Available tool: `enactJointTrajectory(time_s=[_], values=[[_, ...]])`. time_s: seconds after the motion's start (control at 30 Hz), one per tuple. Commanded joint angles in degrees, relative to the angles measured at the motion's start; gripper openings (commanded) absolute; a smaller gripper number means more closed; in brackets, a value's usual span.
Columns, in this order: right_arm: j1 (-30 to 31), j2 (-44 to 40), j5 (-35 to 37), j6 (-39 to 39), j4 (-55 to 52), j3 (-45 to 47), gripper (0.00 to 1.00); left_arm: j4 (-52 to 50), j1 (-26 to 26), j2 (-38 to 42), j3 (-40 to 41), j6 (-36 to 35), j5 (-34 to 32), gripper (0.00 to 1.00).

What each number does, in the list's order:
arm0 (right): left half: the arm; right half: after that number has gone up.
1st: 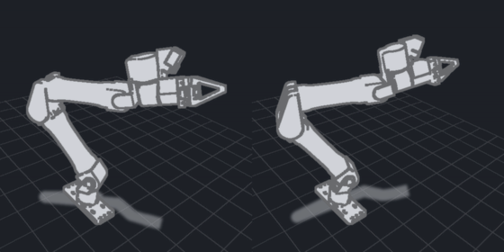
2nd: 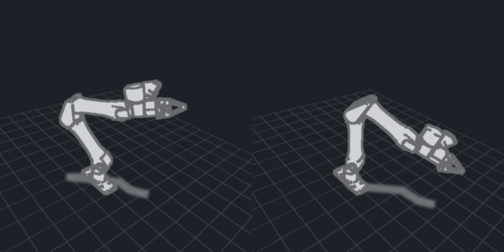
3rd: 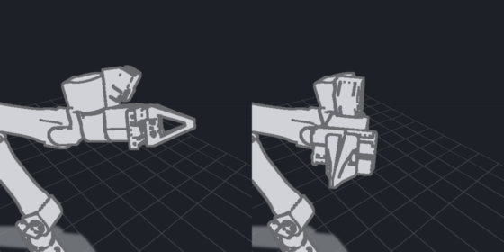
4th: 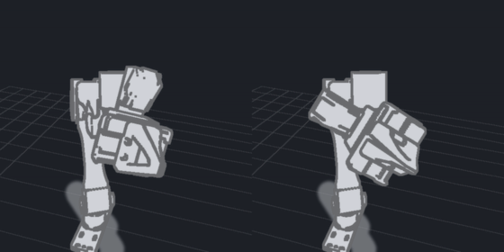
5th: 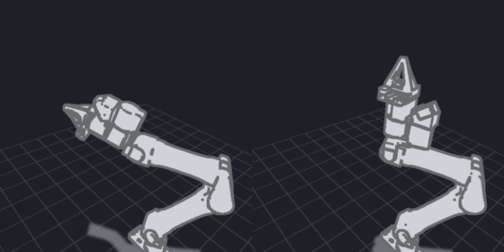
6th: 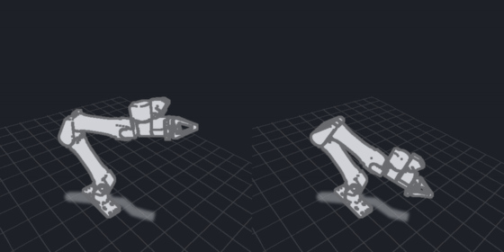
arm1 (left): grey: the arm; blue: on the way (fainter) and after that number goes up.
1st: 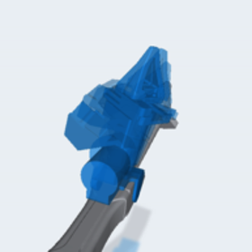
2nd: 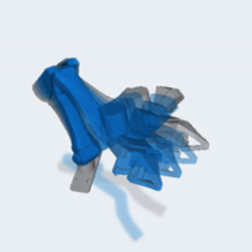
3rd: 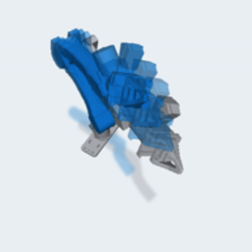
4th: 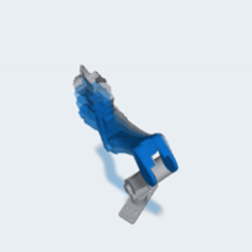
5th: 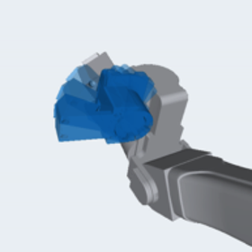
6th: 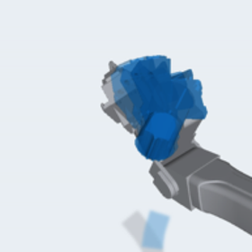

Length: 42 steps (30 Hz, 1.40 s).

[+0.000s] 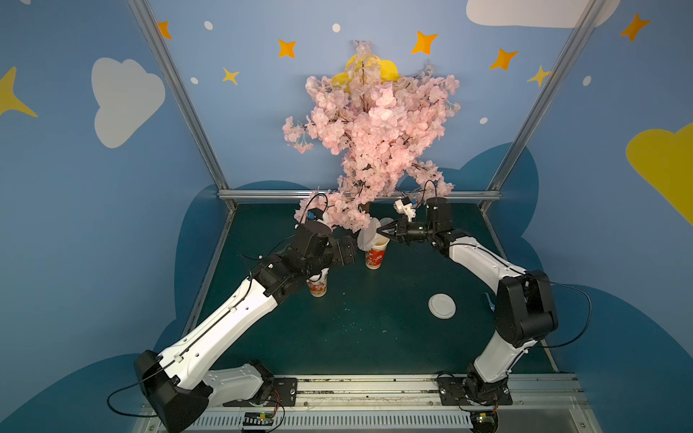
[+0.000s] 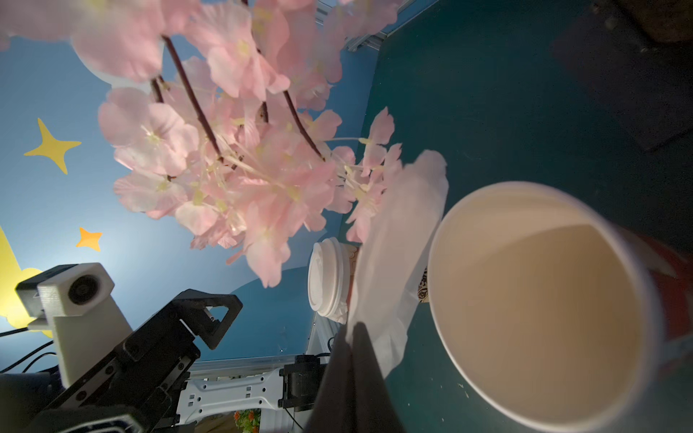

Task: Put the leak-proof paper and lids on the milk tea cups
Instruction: Place the leak-proof paper at the cup.

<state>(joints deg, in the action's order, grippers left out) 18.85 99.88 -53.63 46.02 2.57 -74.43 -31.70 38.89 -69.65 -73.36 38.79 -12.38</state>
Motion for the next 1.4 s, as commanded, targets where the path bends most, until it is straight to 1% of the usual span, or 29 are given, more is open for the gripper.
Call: enactJointTrajectory(time_s=[0.0, 0.27, 0.67, 0.8, 1.37], values=[[-1.6, 0.7, -1.1, -1.2, -0.1, -1.1, 0.00, -1.1, -0.3, 1.0, 0.9, -0.6, -0.8, 1.00], [-4.2, 0.7, -1.4, -2.8, -1.4, 0.5, 0.00, -0.4, -0.3, 0.6, 1.3, -0.3, -0.1, 1.00], [-4.6, 0.8, -0.5, -2.5, -1.6, 4.4, 0.00, 0.0, -0.3, 1.0, 2.3, 0.5, 0.5, 1.00], [-5.3, 1.3, 0.6, -2.8, -2.8, 4.5, 0.00, 0.2, -0.2, 1.2, 2.6, 0.7, 0.7, 1.00], [-6.2, 2.7, 0.7, -3.6, -4.1, 4.1, 0.00, 0.7, -0.3, 1.2, 3.1, 1.2, 1.1, 1.00]])
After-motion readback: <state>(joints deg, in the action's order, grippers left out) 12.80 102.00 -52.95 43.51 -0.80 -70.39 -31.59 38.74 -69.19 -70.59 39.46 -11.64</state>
